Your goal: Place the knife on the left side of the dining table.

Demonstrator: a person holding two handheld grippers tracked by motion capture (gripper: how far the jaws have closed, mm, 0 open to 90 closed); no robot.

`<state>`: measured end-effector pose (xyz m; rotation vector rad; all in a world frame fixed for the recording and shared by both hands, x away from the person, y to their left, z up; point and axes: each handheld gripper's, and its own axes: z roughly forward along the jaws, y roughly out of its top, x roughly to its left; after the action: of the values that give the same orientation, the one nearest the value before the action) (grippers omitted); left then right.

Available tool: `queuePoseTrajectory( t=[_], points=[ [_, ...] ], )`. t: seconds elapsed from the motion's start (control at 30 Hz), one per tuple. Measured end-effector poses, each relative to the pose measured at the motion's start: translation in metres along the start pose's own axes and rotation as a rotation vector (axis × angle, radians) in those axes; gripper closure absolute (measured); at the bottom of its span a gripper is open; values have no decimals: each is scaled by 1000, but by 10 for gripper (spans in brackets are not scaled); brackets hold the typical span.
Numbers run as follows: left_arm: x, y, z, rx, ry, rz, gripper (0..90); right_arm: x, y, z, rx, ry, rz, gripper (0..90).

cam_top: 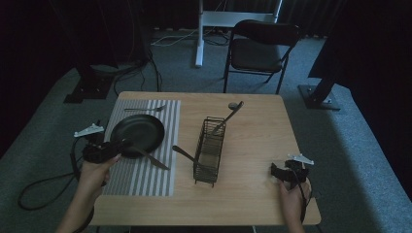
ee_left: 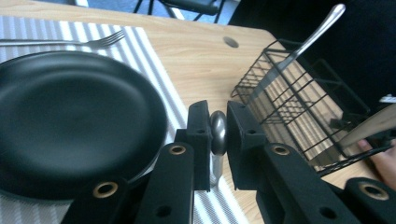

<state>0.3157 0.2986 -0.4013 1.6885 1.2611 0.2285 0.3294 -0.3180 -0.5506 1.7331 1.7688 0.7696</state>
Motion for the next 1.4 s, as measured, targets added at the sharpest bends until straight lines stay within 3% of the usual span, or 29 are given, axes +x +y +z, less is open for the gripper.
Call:
queuePoseTrajectory(
  t=[0.23, 0.5, 0.6, 0.87, 1.2, 1.4],
  points=[
    [14, -9, -8, 11, 38, -19, 765, 0, 0, 0, 0, 0, 0, 116],
    [34, -24, -12, 33, 79, -69, 720, 0, 0, 0, 0, 0, 0, 116],
    [44, -32, -13, 49, 82, -103, 703, 0, 0, 0, 0, 0, 0, 116],
    [62, -46, -12, 77, 82, -141, 665, 0, 0, 0, 0, 0, 0, 116],
    [78, -60, -8, 76, 113, -176, 618, 0, 0, 0, 0, 0, 0, 116],
    [92, -69, -7, 72, 99, -234, 612, 0, 0, 0, 0, 0, 1, 116]
  ],
)
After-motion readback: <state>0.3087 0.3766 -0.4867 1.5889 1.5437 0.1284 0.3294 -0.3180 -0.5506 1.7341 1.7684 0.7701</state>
